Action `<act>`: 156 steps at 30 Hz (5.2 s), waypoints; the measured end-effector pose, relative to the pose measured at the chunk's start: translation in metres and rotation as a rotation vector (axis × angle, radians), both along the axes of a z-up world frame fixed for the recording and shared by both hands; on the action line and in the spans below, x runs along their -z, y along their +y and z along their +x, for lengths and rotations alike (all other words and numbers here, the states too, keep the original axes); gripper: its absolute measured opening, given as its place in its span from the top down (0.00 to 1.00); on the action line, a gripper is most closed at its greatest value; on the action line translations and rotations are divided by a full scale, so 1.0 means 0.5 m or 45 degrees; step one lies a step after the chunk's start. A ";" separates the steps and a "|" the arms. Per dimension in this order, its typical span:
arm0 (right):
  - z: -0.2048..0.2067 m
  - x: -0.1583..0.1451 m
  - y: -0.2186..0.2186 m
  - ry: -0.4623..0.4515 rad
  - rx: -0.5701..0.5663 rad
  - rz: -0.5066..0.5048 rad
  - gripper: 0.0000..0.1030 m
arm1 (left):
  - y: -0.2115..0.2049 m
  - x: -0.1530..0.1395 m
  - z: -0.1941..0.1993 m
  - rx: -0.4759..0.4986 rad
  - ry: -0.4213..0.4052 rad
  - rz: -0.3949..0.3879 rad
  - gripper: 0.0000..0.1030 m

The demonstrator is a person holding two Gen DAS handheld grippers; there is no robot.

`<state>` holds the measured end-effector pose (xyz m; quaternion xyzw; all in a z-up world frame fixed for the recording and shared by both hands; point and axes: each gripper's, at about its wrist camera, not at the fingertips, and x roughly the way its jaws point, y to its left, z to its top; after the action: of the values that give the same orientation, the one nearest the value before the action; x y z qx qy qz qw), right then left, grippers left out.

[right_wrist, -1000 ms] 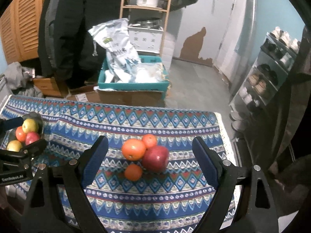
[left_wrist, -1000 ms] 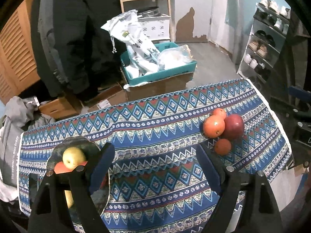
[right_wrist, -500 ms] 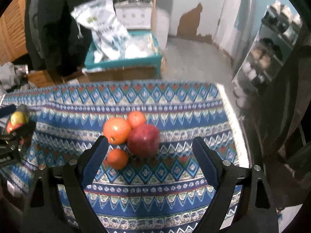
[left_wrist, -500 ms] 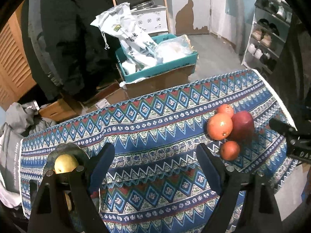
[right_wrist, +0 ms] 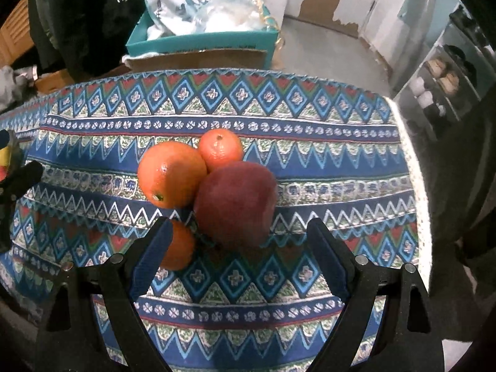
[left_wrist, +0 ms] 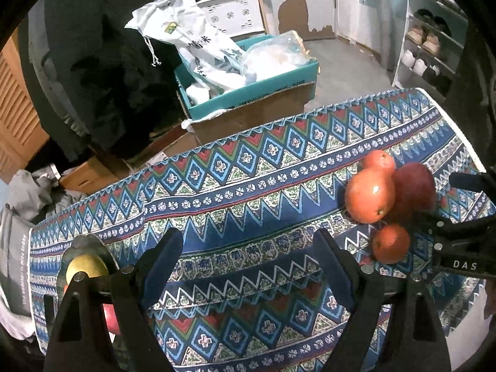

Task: Organize fruits
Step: 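Grasp the large red apple with the right tool while the left tool grasps an orange, then lift the red apple and orange and carry both over the glass bowl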

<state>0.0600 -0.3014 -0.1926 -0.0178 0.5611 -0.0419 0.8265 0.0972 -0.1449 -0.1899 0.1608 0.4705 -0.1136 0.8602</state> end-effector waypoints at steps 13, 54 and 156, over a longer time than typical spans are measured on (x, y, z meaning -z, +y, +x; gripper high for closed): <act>0.038 0.077 -0.018 0.101 0.027 0.040 0.19 | -0.019 0.042 0.021 0.013 0.061 0.002 0.16; -0.104 0.013 -0.151 -0.079 0.256 0.088 0.31 | -0.216 0.114 -0.068 0.240 0.266 -0.107 0.16; -0.074 -0.266 0.324 -0.419 -0.322 0.102 0.31 | 0.330 -0.198 -0.107 -0.226 -0.116 -0.299 0.58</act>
<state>0.0232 -0.1395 -0.0595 -0.0482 0.4133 0.0820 0.9056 0.0438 0.0201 -0.0907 0.0216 0.4269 -0.0839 0.9001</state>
